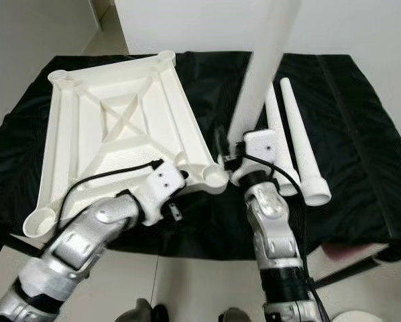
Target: Building children table
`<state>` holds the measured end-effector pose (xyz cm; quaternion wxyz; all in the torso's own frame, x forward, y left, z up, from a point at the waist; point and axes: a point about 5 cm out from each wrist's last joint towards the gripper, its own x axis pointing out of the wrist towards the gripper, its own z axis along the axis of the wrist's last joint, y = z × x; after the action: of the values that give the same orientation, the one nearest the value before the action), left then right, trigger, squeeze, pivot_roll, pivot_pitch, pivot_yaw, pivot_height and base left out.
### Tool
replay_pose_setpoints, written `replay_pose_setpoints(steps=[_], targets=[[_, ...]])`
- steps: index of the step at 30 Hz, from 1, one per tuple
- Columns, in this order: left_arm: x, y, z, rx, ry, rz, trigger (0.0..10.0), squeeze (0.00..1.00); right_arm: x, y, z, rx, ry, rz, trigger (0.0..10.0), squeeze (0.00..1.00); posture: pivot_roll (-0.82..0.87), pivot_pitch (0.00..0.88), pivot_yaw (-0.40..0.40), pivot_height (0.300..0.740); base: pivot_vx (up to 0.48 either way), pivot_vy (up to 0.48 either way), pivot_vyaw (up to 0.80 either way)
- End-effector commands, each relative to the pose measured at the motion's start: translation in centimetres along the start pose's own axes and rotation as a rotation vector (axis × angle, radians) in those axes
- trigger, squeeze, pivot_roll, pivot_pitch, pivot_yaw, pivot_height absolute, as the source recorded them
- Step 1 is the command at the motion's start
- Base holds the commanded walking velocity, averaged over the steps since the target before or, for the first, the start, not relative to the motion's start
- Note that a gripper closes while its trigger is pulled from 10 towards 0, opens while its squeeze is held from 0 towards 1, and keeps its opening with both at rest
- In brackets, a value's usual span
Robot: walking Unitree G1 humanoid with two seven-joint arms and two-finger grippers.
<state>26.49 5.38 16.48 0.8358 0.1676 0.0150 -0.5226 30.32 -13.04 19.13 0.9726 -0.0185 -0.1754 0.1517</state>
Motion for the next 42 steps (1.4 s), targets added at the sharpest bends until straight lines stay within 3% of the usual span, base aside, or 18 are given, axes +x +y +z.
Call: replay_pose_setpoints(steps=[1, 5, 9, 13, 21, 27, 42], targets=[[-0.9, -0.5, 0.1, -0.021, -0.014, -0.056, 10.0, 0.00, -0.2, 0.7, -0.4, -0.010, 0.024, 0.040, 10.0, 0.00, -0.11, 0.113, 0.092, 0.740, 0.000, 0.000, 0.00], [-2.0, -0.6, 0.2, -0.036, -0.019, -0.038, 10.0, 0.00, -0.1, 1.0, -0.8, -0.063, 0.032, 0.106, 10.0, 0.00, -0.10, 0.109, 0.071, 0.740, 0.000, 0.000, 0.00], [-2.2, -0.1, 0.1, -0.038, -0.008, 0.044, 10.0, 0.00, -0.3, 1.0, -1.9, -0.083, 0.069, 0.142, 10.0, 0.00, -0.10, 0.106, 0.059, 0.740, 0.000, 0.000, 0.00], [-2.3, 0.1, 0.2, -0.041, -0.011, 0.061, 10.0, 0.00, -0.5, 1.0, -2.4, -0.093, 0.087, 0.157, 10.0, 0.00, -0.10, 0.109, 0.057, 0.740, 0.000, 0.000, 0.00], [-2.6, 1.2, 1.1, -0.109, -0.061, 0.141, 10.0, 0.00, -1.3, 1.6, -4.2, -0.114, 0.145, 0.258, 10.0, 0.00, -0.10, 0.115, 0.059, 0.740, 0.000, 0.000, 0.00], [-2.7, 1.4, 1.2, -0.101, -0.064, 0.170, 10.0, 0.00, -1.7, 1.8, -5.0, -0.047, 0.154, 0.308, 10.0, 0.00, -0.09, 0.121, 0.061, 0.740, 0.000, 0.000, 0.00], [-3.2, 1.5, 1.0, -0.099, -0.051, 0.191, 10.0, 0.00, -1.6, 1.1, -6.5, 0.000, 0.209, 0.341, 10.0, 0.00, -0.09, 0.126, 0.061, 0.740, 0.000, 0.000, 0.00]])
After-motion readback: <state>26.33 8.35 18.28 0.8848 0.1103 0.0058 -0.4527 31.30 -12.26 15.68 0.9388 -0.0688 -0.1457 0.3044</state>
